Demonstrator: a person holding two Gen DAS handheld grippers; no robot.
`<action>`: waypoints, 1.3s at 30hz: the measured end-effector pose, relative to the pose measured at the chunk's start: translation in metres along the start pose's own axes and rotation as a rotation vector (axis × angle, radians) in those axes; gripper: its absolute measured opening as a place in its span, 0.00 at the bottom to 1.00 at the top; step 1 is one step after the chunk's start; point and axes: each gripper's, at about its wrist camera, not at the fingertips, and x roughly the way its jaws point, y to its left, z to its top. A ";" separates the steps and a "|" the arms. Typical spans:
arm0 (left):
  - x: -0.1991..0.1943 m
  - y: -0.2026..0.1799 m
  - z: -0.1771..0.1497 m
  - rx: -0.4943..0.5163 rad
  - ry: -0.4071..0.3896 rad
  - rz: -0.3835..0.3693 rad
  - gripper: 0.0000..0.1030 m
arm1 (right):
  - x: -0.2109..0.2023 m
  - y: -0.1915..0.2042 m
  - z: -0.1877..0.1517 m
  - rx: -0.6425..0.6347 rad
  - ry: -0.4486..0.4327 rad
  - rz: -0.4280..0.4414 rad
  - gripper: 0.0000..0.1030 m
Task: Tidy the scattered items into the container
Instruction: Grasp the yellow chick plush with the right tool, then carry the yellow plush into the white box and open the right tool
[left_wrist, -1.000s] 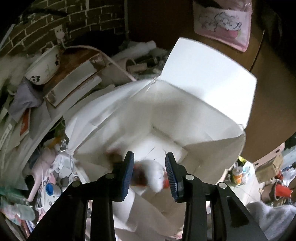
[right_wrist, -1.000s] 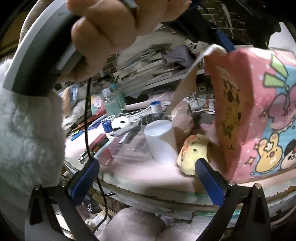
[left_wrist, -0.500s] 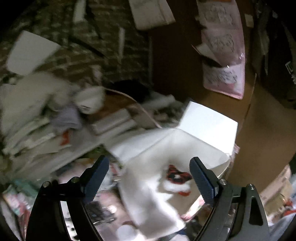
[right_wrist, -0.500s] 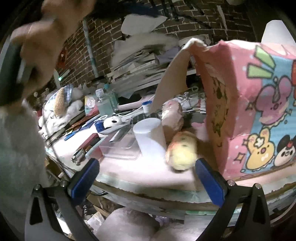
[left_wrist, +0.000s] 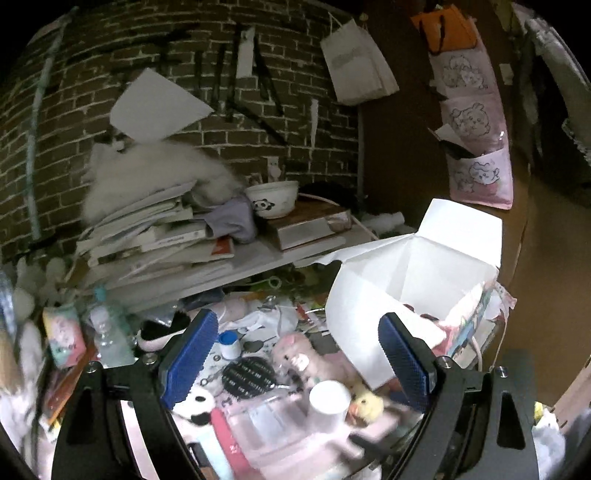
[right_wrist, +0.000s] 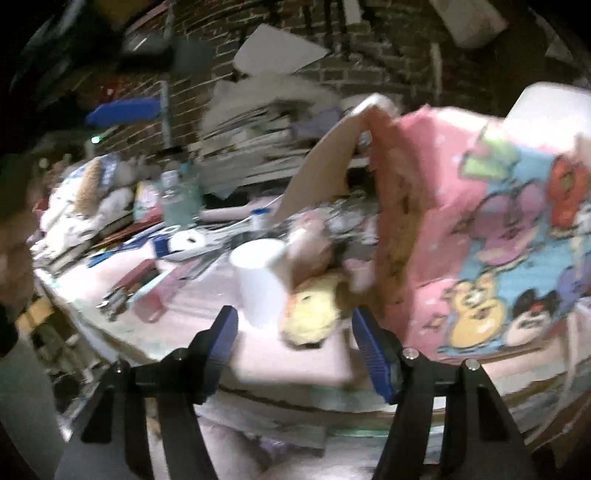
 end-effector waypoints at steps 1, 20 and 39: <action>-0.002 0.001 -0.003 -0.001 -0.007 -0.008 0.84 | -0.001 0.002 0.000 -0.018 -0.010 -0.023 0.60; -0.014 0.038 -0.031 -0.099 -0.061 -0.011 0.87 | 0.033 0.009 0.003 -0.050 0.070 -0.124 0.28; -0.004 0.053 -0.050 -0.181 0.016 0.027 0.87 | 0.015 0.014 0.005 -0.072 -0.010 -0.128 0.21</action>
